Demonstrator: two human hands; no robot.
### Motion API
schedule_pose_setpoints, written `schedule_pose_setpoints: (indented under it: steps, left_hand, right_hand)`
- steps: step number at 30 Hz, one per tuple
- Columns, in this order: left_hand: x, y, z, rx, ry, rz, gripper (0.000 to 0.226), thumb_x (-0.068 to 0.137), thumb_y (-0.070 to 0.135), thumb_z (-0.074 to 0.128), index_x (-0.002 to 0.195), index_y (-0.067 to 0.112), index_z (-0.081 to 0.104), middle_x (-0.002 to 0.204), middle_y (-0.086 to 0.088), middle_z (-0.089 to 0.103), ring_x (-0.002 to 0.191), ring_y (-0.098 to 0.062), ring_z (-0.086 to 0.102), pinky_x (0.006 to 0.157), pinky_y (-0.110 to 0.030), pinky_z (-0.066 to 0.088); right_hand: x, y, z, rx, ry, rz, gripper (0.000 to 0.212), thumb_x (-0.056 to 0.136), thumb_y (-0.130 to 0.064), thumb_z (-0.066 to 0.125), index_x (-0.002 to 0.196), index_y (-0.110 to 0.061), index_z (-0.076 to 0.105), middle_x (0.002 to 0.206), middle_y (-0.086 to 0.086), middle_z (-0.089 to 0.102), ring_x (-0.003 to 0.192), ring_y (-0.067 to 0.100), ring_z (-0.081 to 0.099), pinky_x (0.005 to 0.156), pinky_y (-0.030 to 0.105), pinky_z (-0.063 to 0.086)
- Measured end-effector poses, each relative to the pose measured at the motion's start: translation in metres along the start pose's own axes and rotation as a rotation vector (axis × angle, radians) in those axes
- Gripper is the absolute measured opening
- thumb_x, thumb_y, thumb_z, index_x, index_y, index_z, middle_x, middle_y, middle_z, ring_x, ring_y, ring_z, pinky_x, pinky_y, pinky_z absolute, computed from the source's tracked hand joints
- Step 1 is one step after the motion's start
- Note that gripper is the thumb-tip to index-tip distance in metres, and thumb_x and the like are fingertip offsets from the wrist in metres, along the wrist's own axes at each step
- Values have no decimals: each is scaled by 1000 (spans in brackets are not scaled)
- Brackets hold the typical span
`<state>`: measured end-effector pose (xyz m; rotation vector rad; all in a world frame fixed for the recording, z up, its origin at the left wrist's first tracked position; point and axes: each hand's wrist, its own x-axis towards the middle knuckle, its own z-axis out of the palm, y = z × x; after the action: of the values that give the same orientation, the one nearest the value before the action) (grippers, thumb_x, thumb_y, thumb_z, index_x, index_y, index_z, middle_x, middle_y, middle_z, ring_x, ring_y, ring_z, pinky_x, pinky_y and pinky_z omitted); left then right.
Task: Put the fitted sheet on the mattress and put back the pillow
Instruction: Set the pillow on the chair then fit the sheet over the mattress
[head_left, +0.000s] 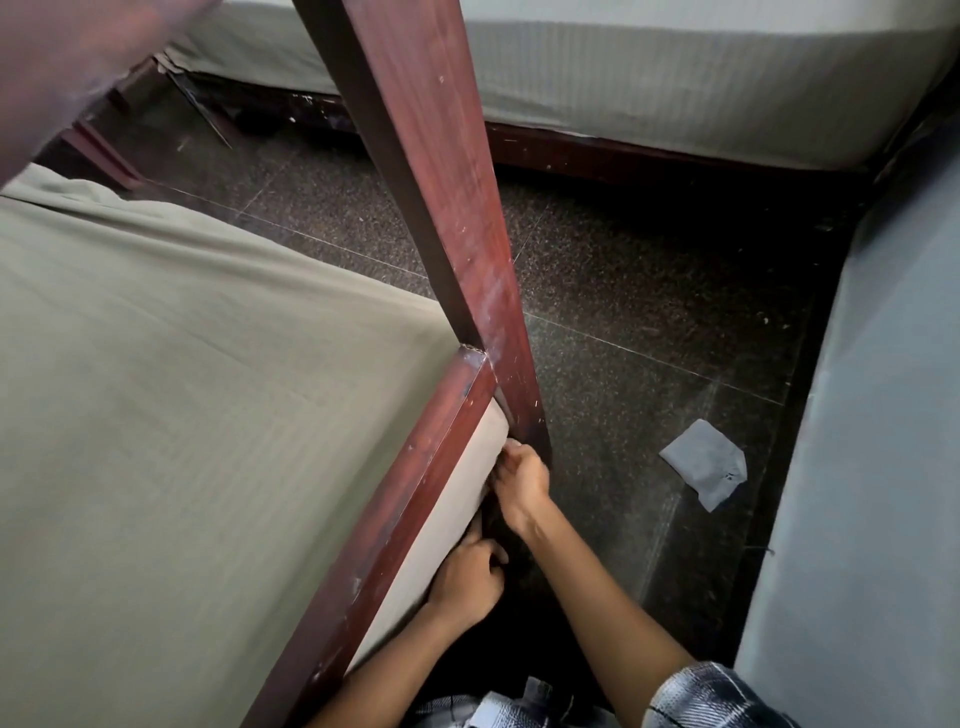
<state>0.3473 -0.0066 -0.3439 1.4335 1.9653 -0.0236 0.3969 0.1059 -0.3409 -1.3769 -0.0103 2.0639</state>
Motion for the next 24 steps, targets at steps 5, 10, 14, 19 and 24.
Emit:
schedule_pose_setpoints:
  steps: [5,10,14,19,24]
  left_hand:
    - [0,2,-3,4,-8,-6,29,83,10,51,105,19,66,158,-6,11,125,-20,50,99,-23,36]
    - [-6,5,-2,18,-30,-13,28,85,13,50,108,20,64,159,-2,3,131,-19,44,102,-22,34]
    - [-8,7,-4,29,-33,-13,27,89,14,48,112,20,62,159,-2,-4,136,-20,36,107,-25,31]
    - [-8,5,-3,30,-36,-2,26,92,16,48,113,20,63,159,-5,-8,139,-20,31,109,-26,31]
    - [-9,6,-3,36,-39,-18,26,91,16,48,112,20,63,159,-5,-7,137,-21,36,108,-25,33]
  right_hand:
    - [5,0,14,84,3,82,32,92,-4,27,75,-11,52,78,7,56,73,21,54,69,27,42]
    - [8,-14,12,-27,-51,133,32,93,-4,26,73,-9,51,71,9,55,69,21,52,64,27,43]
    - [1,-22,-11,-237,13,58,28,93,0,32,94,-1,60,91,10,62,87,22,58,87,31,42]
    - [-1,-15,-35,-226,111,69,38,99,-16,33,126,7,49,129,21,53,123,34,49,103,39,36]
    - [-6,-6,-32,-185,96,48,42,101,-20,33,127,10,47,126,24,54,122,34,50,99,39,40]
